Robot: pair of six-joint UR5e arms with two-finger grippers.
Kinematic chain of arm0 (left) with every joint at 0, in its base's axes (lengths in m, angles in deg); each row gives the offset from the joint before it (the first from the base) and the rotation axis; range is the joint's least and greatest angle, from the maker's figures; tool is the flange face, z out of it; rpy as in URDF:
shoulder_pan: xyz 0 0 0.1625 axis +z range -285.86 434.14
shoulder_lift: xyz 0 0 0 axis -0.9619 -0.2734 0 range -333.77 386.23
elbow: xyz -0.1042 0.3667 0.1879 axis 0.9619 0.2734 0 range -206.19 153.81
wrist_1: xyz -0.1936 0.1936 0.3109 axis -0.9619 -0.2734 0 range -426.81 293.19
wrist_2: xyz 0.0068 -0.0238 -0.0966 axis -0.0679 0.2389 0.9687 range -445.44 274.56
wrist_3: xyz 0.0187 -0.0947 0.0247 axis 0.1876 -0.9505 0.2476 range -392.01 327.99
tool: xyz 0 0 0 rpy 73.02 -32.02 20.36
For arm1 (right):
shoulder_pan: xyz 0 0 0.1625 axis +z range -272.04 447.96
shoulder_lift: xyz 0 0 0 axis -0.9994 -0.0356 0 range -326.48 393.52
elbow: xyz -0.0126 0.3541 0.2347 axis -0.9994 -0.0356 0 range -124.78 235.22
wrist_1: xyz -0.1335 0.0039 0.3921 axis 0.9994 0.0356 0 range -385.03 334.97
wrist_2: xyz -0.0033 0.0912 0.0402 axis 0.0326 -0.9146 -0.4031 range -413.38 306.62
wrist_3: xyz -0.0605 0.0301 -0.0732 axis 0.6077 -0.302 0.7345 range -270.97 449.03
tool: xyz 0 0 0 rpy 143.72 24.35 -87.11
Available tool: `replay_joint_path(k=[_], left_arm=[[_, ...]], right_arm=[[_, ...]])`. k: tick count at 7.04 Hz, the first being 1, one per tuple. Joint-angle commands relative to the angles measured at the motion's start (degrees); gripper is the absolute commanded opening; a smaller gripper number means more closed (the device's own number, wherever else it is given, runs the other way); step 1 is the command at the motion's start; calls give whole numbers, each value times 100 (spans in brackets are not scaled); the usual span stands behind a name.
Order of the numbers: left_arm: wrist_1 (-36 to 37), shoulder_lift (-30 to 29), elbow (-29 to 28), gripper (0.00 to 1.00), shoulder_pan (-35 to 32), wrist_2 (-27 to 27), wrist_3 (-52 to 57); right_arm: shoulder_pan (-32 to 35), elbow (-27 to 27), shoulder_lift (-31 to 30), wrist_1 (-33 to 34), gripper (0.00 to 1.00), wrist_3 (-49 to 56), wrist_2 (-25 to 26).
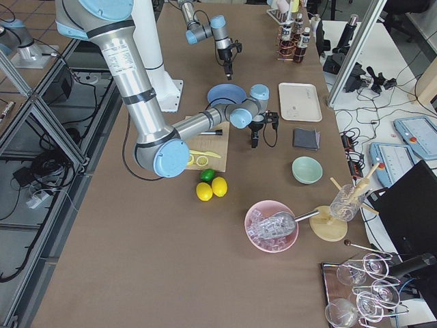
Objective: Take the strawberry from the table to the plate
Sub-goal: 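Lower the right gripper onto the red strawberry and close it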
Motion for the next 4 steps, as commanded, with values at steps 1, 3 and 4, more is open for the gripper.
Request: replay_joint_path(k=[1,3,4], left_arm=[[9,5,81,98,-23,4,9],[17,5,143,98,-153,12,18],[61,48,161,98,-494,282,253]], right_arm=[[-25,-2,-1,-4,0,9,1],[-8,59,52,-4,0,-8,71],[62,207,43,-4,0,44,36]])
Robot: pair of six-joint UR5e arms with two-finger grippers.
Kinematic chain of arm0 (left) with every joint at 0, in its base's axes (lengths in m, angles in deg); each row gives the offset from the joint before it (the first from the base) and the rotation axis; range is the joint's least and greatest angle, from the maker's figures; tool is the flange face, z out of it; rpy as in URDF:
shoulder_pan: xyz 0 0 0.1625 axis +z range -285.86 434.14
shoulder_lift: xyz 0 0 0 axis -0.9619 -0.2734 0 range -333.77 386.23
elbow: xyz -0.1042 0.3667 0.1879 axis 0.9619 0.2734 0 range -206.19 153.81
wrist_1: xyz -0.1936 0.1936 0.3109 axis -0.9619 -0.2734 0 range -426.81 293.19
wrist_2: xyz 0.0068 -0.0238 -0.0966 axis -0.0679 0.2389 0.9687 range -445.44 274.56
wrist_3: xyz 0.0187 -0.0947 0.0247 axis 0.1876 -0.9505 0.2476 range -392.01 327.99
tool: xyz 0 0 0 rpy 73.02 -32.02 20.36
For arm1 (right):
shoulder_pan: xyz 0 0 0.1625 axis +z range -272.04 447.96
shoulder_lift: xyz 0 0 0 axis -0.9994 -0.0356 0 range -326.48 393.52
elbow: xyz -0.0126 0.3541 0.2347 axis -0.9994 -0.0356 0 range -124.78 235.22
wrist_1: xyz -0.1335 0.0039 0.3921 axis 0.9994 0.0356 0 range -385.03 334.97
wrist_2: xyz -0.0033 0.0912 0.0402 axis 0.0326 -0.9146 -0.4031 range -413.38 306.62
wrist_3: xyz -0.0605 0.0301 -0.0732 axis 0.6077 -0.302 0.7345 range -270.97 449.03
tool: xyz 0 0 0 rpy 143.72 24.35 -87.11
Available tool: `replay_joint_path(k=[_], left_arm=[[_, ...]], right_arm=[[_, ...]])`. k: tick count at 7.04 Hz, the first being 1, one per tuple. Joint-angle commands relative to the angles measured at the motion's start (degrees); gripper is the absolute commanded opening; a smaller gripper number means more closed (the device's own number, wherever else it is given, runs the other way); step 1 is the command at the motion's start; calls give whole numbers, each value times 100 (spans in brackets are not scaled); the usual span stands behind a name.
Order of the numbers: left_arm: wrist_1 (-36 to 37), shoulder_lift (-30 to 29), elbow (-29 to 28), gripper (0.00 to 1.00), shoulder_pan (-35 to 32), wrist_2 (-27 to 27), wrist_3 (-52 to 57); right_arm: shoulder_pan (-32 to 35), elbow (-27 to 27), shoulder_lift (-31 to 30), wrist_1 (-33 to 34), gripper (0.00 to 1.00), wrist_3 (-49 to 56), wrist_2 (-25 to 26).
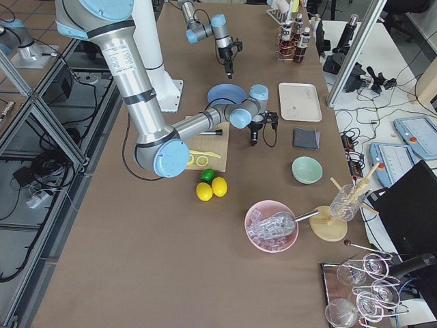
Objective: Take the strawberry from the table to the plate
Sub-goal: 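Carry the strawberry over the blue plate with the right gripper while the left arm withdraws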
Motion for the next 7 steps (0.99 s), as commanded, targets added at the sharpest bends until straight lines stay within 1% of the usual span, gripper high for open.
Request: replay_joint_path(k=[1,2,3,4,5,7], left_arm=[[43,215,-11,98,-723,520,1155],[34,451,6,98,-1005,514,1887],[-9,584,102,98,-1217,531,1956],[-27,612,164,98,-1402,549,2183],[-18,751,234,98,-1708,558,2768],[-44,1023,217,98,-2385,856,2967]], right_arm=[[93,312,25,37,0,-8,-54],[85,479,104,98,0,-26,-63],[24,585,331,264,0,-279,-54],[-229,795,603,605,0,-690,24],[-493,1006,788,861,0,-955,260],[-1020,1079,1167,1170,0,-1308,700]])
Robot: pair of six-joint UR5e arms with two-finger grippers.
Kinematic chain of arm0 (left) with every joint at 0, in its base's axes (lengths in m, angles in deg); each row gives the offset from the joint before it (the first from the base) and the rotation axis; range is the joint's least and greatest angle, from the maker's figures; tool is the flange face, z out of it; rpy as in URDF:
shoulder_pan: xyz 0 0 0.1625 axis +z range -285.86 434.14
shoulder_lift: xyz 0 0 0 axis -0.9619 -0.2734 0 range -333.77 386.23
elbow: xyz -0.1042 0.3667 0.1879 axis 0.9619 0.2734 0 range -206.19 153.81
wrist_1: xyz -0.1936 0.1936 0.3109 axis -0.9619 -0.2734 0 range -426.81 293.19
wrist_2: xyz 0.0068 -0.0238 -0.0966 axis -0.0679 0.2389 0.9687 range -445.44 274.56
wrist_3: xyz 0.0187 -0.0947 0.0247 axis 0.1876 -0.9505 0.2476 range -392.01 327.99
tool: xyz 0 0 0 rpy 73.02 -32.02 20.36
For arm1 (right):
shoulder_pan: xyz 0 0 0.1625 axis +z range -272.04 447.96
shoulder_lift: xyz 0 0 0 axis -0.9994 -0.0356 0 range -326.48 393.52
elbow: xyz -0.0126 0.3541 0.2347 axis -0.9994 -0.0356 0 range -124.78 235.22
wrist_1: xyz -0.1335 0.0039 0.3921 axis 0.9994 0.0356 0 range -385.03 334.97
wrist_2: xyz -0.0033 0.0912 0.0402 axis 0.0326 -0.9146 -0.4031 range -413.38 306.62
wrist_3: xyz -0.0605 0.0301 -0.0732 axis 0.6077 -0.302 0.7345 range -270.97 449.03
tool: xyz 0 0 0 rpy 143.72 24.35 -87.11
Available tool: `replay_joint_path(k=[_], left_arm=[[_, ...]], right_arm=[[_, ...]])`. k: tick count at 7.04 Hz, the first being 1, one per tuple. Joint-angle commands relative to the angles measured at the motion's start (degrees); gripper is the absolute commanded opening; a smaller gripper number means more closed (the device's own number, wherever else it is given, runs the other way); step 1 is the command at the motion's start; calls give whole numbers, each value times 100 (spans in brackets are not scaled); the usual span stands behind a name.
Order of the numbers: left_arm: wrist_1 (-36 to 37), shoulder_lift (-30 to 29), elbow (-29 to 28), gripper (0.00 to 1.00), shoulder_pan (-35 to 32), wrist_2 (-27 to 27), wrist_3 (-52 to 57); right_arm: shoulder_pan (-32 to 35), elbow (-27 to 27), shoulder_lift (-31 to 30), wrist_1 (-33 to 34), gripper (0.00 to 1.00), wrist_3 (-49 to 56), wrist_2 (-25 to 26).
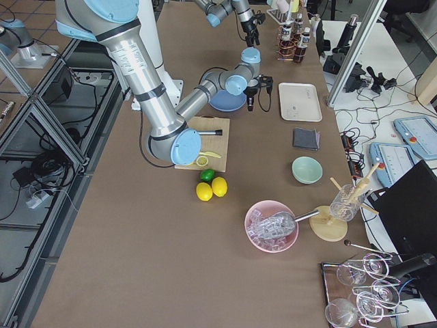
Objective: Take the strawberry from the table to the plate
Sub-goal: 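Carry the strawberry over the blue plate with the right gripper while the left arm withdraws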
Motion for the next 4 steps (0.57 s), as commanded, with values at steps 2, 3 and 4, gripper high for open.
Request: replay_joint_path(k=[2,3,4], left_arm=[[-134,790,-28,98,-820,375,996],[-74,1063,-185,98,-1214,1021,1569],[-82,1309,-343,98,-1583,1654,1593]], right_arm=[[-882,51,447,183,0,-506,707],[-1145,51,465,183,0,-585,917],[-1348,34,483,183,0,-620,1102]])
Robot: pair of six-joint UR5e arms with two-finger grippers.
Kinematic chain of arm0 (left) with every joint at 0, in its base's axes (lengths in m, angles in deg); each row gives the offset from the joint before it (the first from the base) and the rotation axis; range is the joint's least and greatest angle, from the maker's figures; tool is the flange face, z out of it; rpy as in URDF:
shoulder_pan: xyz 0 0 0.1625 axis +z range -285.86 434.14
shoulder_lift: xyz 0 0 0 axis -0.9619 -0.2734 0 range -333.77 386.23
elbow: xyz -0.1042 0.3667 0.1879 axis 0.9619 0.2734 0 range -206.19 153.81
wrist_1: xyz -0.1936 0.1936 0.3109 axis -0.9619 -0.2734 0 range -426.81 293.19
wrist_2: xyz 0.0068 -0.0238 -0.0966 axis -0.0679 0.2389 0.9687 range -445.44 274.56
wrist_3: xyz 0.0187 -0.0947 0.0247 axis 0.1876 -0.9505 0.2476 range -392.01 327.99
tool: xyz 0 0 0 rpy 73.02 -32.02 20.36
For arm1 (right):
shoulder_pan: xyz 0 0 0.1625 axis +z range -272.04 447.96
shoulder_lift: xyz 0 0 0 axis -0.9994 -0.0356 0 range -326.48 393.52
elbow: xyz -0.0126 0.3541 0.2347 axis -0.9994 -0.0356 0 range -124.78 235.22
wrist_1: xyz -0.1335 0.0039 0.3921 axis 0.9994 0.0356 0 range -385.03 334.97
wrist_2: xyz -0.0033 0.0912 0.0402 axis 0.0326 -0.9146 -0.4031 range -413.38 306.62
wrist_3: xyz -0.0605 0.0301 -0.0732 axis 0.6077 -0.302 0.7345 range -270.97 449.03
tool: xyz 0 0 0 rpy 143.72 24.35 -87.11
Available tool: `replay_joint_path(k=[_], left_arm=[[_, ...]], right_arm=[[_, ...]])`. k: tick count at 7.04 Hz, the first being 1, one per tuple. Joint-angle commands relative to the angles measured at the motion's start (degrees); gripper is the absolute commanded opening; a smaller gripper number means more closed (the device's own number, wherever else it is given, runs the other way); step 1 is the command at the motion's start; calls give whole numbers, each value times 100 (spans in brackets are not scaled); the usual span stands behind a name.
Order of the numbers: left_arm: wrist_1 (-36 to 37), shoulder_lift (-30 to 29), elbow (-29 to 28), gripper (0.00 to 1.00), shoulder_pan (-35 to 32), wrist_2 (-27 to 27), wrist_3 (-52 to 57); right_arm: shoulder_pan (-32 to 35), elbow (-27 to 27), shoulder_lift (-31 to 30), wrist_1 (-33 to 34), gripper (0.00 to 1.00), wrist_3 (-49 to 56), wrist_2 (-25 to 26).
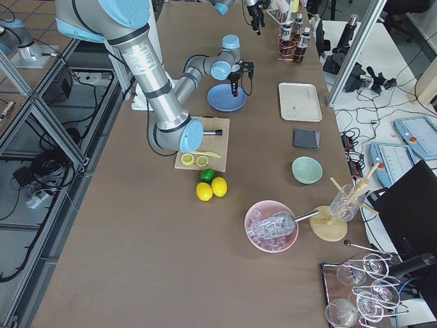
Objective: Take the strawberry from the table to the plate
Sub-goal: 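Carry the strawberry over the blue plate with the right gripper while the left arm withdraws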
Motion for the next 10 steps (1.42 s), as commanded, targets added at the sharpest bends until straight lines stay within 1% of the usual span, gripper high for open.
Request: replay_joint_path(k=[1,2,3,4,5,6,10], left_arm=[[-6,463,-254,98,-687,908,632],[116,568,-333,98,-1012,936,1410],[456,578,-482,98,-1398,1189,2114],[791,587,-527,98,-1750,1383,2643],[898,683,-536,98,-1945,1402,3014],[899,684,-597,98,-1999,1402,3105],[891,693,-659,98,-2000,1402,3106]], right_arm=[[-397,-48,43,-7,0,-67,359],[-442,-57,60,-7,0,-67,421],[-469,-144,86,-16,0,-67,430],[-512,-232,104,-42,0,-67,509],[-565,-320,113,-60,0,-59,553],[-600,-391,122,-68,0,-41,649],[-697,-497,192,-69,0,-32,659]])
